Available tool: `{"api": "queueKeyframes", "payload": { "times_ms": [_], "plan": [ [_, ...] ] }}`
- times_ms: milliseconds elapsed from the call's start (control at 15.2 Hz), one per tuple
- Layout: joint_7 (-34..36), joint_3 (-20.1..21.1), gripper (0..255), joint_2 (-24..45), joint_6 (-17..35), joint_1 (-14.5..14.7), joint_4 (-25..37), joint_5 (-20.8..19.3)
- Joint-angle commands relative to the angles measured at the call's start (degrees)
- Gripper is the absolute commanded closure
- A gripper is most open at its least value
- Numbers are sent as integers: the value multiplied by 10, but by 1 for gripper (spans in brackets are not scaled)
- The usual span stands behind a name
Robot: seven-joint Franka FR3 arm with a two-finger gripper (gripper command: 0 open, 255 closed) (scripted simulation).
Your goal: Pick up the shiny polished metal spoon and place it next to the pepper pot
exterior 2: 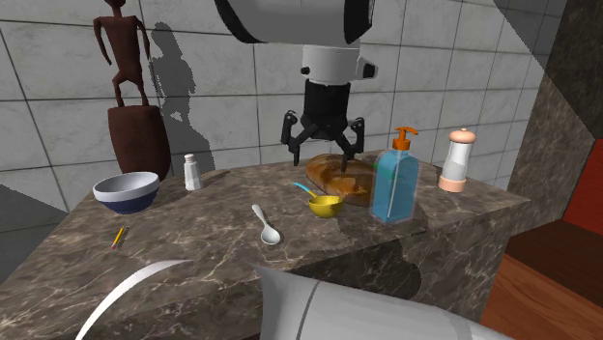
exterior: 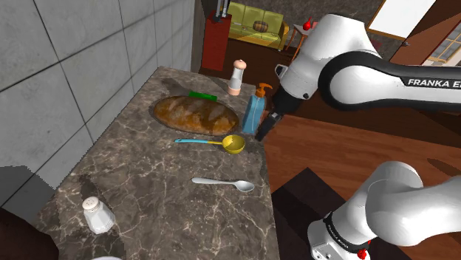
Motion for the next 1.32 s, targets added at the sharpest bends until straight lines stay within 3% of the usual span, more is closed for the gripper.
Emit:
{"api": "queueKeyframes", "payload": {
  "times_ms": [0,726,1254],
  "plan": [
    [-15,9,0,20,41,19,-15,14],
    [-99,62,0,171,248,127,-44,96],
    [-109,74,0,245,331,137,-51,111]
  ]
}}
